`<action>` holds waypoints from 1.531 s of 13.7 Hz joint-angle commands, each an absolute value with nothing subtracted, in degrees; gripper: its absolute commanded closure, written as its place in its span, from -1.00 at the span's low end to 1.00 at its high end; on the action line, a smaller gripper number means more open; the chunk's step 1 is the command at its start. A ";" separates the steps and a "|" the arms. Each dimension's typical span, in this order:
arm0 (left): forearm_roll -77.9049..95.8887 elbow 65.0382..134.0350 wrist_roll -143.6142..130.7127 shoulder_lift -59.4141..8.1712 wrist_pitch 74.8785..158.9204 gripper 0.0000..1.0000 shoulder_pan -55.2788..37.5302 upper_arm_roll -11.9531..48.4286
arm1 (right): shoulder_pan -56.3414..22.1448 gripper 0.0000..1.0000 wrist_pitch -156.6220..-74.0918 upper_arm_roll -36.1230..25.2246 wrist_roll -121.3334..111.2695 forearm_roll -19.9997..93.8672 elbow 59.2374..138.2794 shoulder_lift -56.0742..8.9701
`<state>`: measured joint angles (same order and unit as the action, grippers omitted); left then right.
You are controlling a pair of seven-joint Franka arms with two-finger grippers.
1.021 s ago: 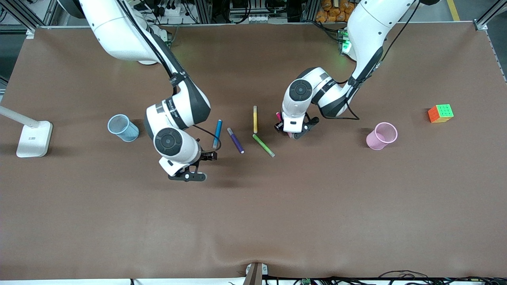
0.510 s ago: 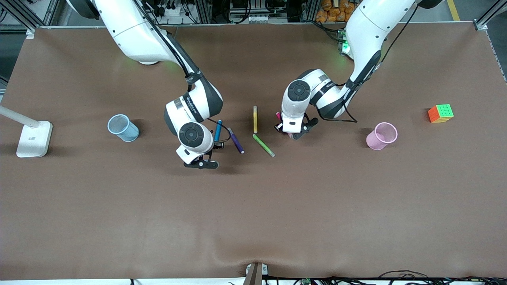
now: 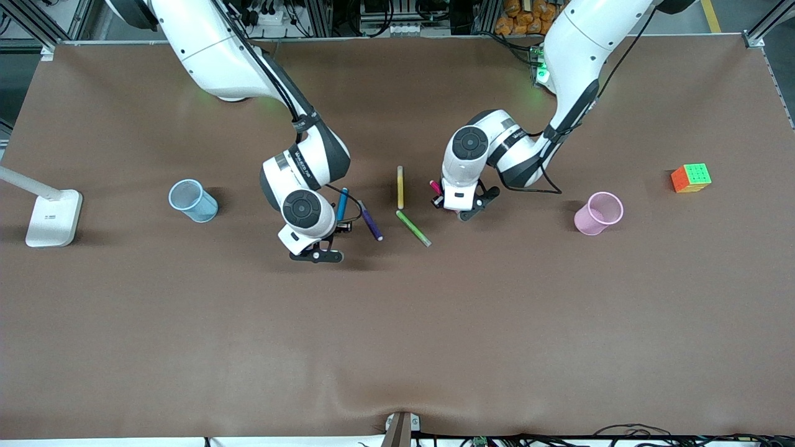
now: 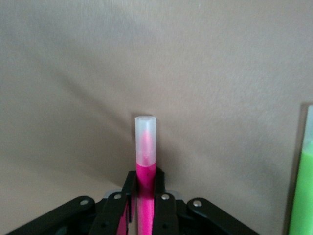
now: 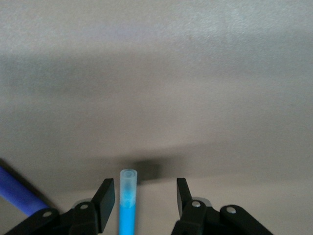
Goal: Place pink and blue markers in matching cups
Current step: 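Carry the pink marker toward the pink cup while the right gripper carries blue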
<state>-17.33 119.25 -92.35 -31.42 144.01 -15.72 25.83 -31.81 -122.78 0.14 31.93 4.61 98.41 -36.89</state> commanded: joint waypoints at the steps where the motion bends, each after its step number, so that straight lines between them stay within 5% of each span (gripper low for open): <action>1: -18.98 119.18 -91.24 -26.47 138.81 1.00 -13.28 26.10 | -32.87 -0.13 -124.63 -0.35 32.87 5.54 99.84 -36.47; 11: -14.50 110.75 -61.38 -16.00 110.42 1.00 -2.39 26.28 | -33.66 0.00 -128.05 -0.35 33.75 5.54 102.12 -37.09; 14: -15.37 111.00 -55.56 -15.56 106.88 1.00 1.48 26.02 | -34.36 0.35 -128.85 -0.35 34.71 5.54 102.31 -37.09; 17: -19.67 110.40 -55.36 -14.68 102.67 1.00 3.07 25.75 | -34.45 0.96 -128.50 -0.35 34.98 5.54 102.22 -37.18; 21: -20.39 107.23 -52.22 -13.36 97.57 1.00 9.21 26.01 | -33.49 1.00 -127.09 -0.35 34.19 5.54 100.03 -36.30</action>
<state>-19.48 108.70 -54.80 -14.81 100.73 5.62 25.32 -33.66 -128.32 -0.19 33.93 4.92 101.42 -37.24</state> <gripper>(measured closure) 0.824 0.828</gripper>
